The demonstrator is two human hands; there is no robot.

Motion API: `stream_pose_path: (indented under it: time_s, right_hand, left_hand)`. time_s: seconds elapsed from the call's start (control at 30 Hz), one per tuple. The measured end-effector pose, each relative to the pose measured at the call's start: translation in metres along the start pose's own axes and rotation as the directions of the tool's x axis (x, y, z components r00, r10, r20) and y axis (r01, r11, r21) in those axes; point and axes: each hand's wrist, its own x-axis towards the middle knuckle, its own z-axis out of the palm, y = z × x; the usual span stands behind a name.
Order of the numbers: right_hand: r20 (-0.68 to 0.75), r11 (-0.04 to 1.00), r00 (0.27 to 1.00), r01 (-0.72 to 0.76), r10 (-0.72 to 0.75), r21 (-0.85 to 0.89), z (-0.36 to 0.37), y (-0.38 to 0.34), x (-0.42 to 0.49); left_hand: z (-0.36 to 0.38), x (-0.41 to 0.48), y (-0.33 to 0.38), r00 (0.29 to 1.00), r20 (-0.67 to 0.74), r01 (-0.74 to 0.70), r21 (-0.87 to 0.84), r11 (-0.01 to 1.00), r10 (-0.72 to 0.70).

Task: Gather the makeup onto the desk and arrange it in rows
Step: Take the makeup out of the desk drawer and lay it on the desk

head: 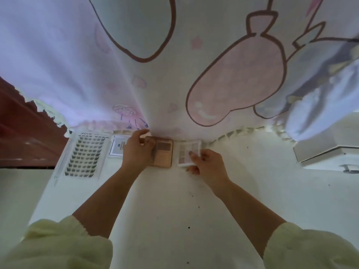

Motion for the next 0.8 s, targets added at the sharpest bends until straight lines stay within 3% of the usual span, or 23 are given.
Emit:
stream_pose_path:
  time_s: [0.13, 0.2, 0.43, 0.5, 0.8]
  right_hand:
    - [-0.043, 0.986, 0.999, 0.022, -0.029, -0.165, 0.005, 0.001, 0.006]
    - [-0.038, 0.946, 0.997, 0.051, -0.067, -0.321, 0.004, 0.002, 0.008]
    - [0.081, 0.676, 0.983, 0.172, -0.164, -0.717, 0.002, -0.001, 0.007]
    - [0.087, 0.634, 0.981, 0.179, -0.175, -0.752, 0.004, -0.002, 0.006]
    - [0.027, 0.652, 0.981, 0.147, -0.19, -0.744, 0.014, -0.001, -0.003]
  left_hand:
    - [0.012, -0.007, -0.007, 0.98, 0.166, -0.15, 0.279, 0.949, 0.107]
    - [0.018, -0.014, -0.008, 0.977, 0.178, -0.177, 0.346, 0.921, 0.12]
    - [0.019, -0.017, -0.021, 0.953, 0.198, -0.299, 0.509, 0.807, 0.228]
    - [0.019, -0.018, -0.023, 0.945, 0.198, -0.325, 0.524, 0.787, 0.259]
    - [0.025, -0.031, -0.025, 0.943, 0.171, -0.326, 0.635, 0.701, 0.284]
